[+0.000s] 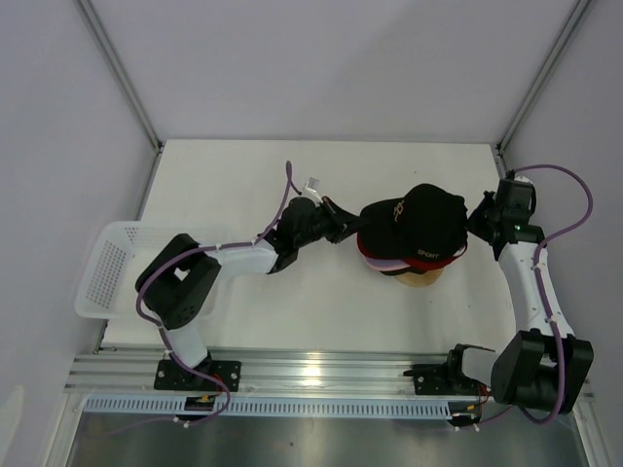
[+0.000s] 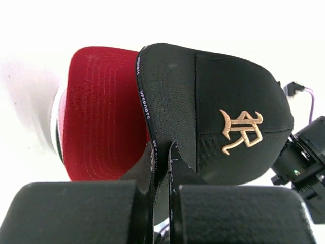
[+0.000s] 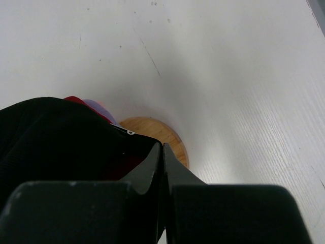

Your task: Stack the hats

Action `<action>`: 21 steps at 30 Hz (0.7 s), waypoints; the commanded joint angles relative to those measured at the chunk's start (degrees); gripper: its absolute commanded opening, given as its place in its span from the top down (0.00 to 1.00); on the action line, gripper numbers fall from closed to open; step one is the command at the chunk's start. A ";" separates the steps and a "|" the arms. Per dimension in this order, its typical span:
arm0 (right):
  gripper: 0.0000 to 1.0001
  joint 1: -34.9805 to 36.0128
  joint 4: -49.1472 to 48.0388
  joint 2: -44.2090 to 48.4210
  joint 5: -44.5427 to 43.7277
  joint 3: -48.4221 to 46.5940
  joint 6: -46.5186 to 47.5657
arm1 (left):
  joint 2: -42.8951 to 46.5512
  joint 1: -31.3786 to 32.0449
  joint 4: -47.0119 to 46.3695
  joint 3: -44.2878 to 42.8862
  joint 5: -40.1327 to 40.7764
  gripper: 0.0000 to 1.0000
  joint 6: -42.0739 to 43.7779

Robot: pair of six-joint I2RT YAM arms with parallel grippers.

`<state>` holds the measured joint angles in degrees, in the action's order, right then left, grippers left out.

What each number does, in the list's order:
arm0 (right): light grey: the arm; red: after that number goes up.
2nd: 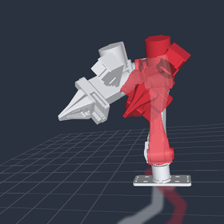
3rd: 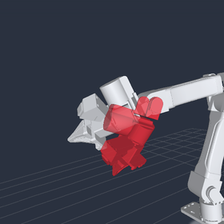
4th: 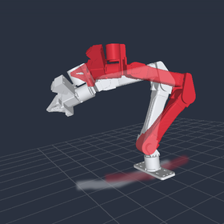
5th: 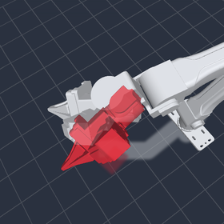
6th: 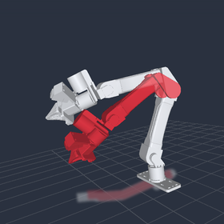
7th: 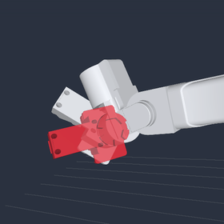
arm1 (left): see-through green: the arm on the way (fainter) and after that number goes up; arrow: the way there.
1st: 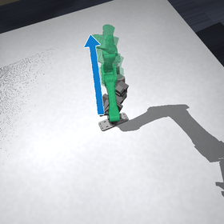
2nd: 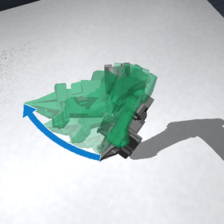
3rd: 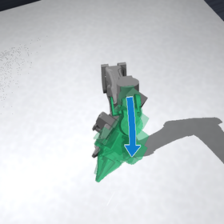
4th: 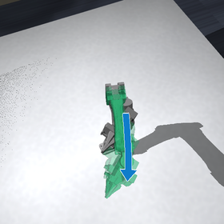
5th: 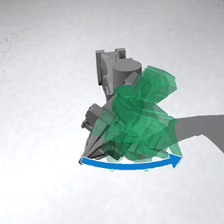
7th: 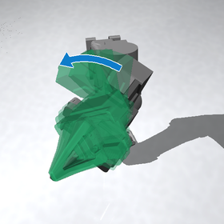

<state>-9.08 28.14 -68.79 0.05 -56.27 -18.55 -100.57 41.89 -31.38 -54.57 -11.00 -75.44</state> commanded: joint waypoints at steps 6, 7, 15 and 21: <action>1.00 0.91 7.54 -0.74 -7.96 1.87 0.35 | -4.54 -0.93 33.11 -3.26 16.10 0.99 16.55; 1.00 0.91 7.89 -0.29 -8.05 1.87 0.35 | -4.37 -1.02 36.61 -3.88 17.41 0.99 18.21; 1.00 0.91 8.95 3.31 -7.18 3.89 -0.79 | -2.00 -0.93 42.98 -0.46 22.86 0.99 27.88; 1.00 0.91 9.74 5.69 -7.87 5.38 -1.49 | -1.73 -0.32 43.50 0.16 24.36 0.99 30.17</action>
<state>-7.53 29.47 -63.64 -1.89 -53.25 -20.88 -98.19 43.03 -15.35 -60.31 -0.97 -60.31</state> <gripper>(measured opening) 0.009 0.038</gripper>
